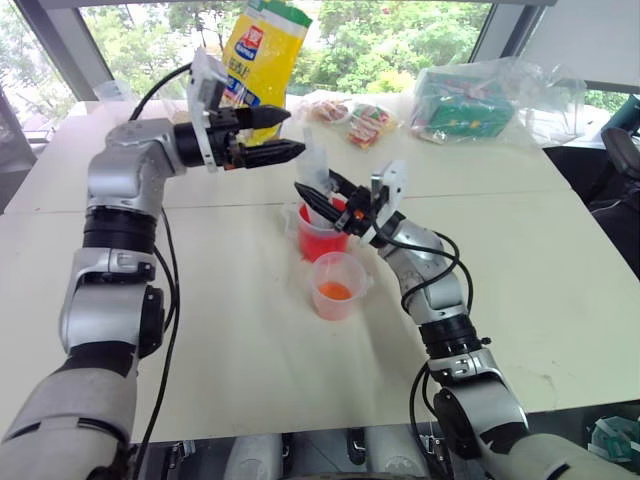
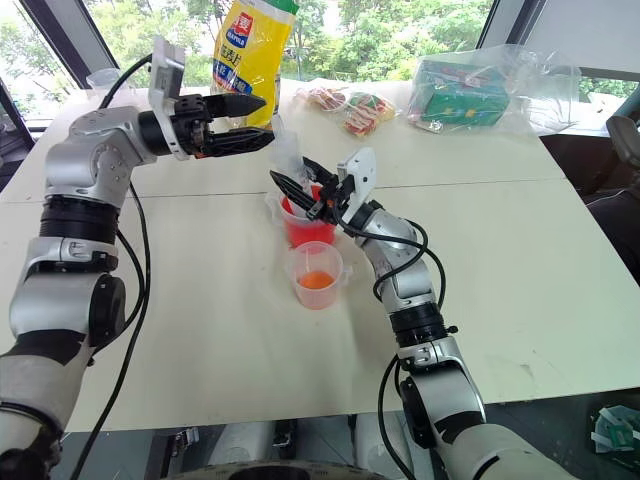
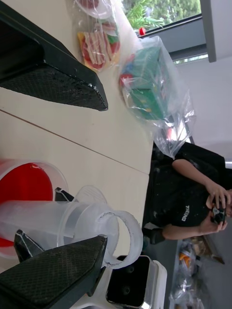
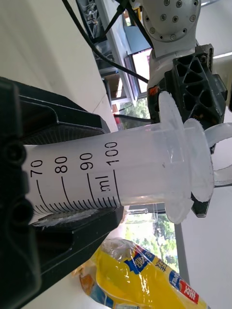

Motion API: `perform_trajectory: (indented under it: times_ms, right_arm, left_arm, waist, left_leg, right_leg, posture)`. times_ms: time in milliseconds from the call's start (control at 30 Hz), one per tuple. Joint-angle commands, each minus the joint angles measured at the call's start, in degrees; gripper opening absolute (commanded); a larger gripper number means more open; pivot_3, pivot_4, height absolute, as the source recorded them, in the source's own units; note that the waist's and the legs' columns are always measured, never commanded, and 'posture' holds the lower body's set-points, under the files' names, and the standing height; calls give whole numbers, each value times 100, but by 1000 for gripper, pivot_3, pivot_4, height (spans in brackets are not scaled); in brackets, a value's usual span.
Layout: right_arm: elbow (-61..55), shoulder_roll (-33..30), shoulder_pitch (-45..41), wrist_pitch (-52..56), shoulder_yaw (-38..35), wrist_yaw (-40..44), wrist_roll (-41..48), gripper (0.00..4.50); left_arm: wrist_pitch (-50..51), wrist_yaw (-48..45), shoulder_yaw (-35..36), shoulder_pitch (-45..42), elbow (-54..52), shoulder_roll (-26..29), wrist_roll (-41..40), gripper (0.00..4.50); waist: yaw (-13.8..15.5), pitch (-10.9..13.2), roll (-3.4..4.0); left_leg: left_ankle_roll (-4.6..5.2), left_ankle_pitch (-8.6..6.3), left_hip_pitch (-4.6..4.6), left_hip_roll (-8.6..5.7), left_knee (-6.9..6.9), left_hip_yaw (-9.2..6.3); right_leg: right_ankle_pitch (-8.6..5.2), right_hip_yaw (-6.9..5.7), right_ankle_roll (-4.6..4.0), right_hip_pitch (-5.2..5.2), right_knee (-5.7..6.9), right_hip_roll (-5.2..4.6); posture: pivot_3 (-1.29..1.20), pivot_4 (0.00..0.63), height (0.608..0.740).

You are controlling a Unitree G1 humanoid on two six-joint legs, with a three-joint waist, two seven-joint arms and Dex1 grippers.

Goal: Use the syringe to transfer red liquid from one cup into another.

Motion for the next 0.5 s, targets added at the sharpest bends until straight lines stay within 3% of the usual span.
perform_trajectory:
  times_ms: [33,300,400,500]
  right_arm:
    - [-378,24,-48,-26,109,80,35,1400]
    - [-426,11,-24,2,170,124,47,1400]
    - [-433,8,-33,14,167,128,57,1400]
    - [-444,4,-46,36,161,130,60,1400]
  left_arm:
    - [-163,-81,-9,-277,79,-79,67,4275]
    - [-268,-280,-47,-488,439,-260,152,4275]
    - [-294,-338,-74,-466,470,-293,182,3403]
    - [-262,-391,-63,-443,467,-327,165,1999]
  waist:
    - [0,0,0]
    - [0,0,0]
    - [-1,0,0]
    - [-2,0,0]
  left_leg:
    - [0,0,0,0,0,0]
    - [0,0,0,-1,0,0]
    - [0,0,0,-1,0,0]
    - [0,0,0,-1,0,0]
  right_leg:
    - [0,0,0,0,0,0]
    - [0,0,0,0,0,0]
    - [0,0,0,0,0,0]
    - [0,0,0,0,0,0]
  posture:
    - [0,150,740]
    - [0,150,740]
    - [0,150,740]
    - [0,150,740]
